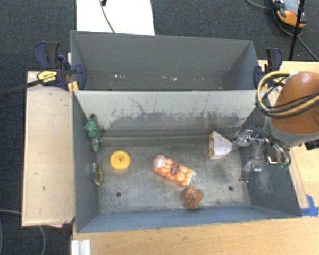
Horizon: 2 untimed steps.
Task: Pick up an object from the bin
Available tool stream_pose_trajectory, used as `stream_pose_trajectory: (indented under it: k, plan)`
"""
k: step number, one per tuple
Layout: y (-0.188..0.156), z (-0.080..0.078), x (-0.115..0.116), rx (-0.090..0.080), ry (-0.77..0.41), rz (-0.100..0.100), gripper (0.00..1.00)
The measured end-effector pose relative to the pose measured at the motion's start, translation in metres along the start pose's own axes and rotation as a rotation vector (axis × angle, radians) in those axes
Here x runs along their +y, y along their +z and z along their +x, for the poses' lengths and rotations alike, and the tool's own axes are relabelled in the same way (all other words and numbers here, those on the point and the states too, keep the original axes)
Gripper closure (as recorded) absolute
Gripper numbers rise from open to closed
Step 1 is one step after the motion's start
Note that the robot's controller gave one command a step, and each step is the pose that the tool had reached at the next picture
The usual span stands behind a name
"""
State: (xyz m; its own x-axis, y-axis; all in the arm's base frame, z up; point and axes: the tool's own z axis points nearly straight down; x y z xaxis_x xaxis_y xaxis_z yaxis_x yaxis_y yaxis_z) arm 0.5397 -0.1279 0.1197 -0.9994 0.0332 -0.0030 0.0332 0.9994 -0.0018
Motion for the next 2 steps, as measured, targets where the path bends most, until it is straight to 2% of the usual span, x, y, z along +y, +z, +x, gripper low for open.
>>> stream_pose_trajectory:
  k: [1, 2]
  plan:
    - [-0.017, -0.016, 0.005, 0.0, 0.187, -0.002, 0.0]
    - [0.004, -0.026, 0.019, -0.01, 0.088, 0.0, 0.0]
